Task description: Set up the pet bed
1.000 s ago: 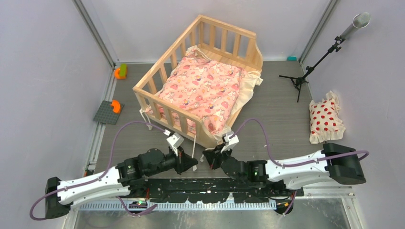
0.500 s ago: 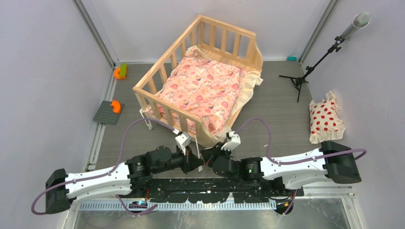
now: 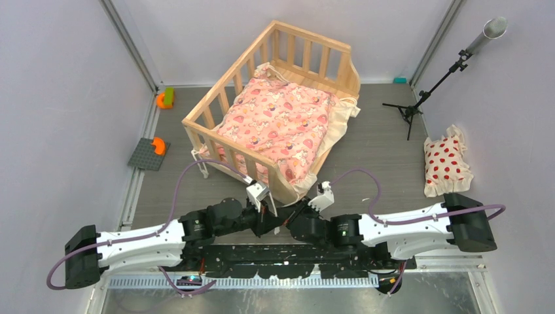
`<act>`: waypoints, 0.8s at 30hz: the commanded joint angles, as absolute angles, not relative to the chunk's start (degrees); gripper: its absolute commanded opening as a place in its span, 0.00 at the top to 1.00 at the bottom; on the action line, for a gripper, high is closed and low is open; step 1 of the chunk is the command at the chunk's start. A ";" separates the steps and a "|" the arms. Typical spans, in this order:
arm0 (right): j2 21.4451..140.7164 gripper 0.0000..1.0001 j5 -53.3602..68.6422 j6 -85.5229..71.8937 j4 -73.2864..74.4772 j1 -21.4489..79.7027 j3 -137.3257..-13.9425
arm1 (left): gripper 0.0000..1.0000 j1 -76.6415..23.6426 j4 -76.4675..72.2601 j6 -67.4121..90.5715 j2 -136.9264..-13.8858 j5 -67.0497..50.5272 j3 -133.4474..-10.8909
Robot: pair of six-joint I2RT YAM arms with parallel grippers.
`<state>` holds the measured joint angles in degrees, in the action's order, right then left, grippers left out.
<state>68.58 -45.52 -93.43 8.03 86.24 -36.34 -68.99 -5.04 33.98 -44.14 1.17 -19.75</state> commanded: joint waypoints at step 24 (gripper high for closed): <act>65.81 1.00 -43.95 -117.31 -6.03 85.02 -26.12 | 0.57 -69.22 -3.42 32.45 -47.79 2.19 -24.44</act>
<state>65.87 -43.22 -114.65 0.64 85.58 -26.94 -69.01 -3.40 31.73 -46.94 1.50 -22.22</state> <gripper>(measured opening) 0.029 0.468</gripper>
